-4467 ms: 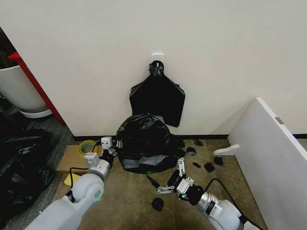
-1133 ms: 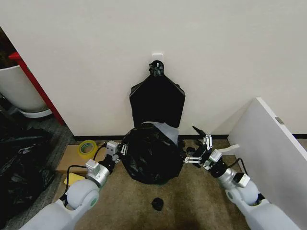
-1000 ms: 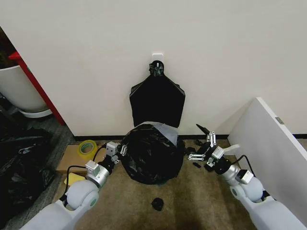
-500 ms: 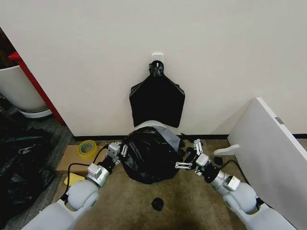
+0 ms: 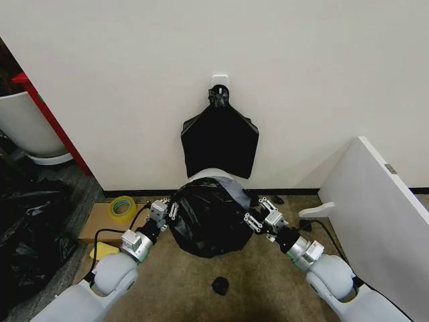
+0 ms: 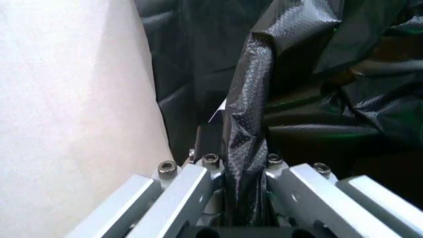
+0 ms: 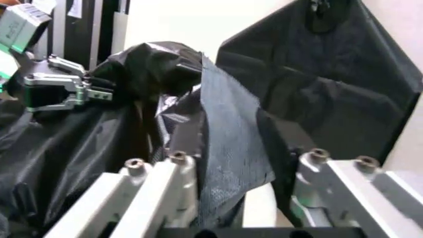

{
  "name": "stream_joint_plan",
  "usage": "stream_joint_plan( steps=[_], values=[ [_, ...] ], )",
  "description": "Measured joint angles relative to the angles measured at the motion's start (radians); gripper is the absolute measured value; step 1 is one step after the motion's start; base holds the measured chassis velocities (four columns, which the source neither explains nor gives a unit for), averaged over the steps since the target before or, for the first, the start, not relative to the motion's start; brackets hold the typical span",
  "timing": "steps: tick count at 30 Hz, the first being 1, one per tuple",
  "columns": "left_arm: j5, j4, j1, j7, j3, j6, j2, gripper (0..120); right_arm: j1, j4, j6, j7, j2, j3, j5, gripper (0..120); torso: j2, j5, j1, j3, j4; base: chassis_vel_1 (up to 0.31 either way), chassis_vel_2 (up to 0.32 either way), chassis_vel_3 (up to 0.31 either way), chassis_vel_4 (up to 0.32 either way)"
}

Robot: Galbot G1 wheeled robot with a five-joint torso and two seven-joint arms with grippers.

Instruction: Place the garbage bag over the trash bin.

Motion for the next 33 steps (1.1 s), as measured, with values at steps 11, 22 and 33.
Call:
stream_joint_plan(
  steps=[11,22,33],
  values=[
    [-0.007,0.009,-0.005,-0.002,0.001,0.003,-0.003,1,0.014,-0.028,0.013,0.005,0.005,0.003,0.001,0,0.000,0.0000,0.000,0.000,0.0000,0.000,0.000,0.000,0.000],
    [-0.011,-0.004,0.002,0.020,-0.005,-0.020,-0.003,1,0.061,-0.106,0.027,-0.011,0.016,0.021,0.025,0,0.000,0.0000,0.000,0.000,0.0000,0.000,0.000,0.000,0.000],
    [-0.172,-0.003,-0.002,0.185,-0.037,-0.094,0.005,1,0.129,-0.325,0.143,-0.160,0.043,0.037,0.122,0,0.000,0.0001,0.000,0.000,0.0001,0.000,0.000,0.000,0.000]
  ],
)
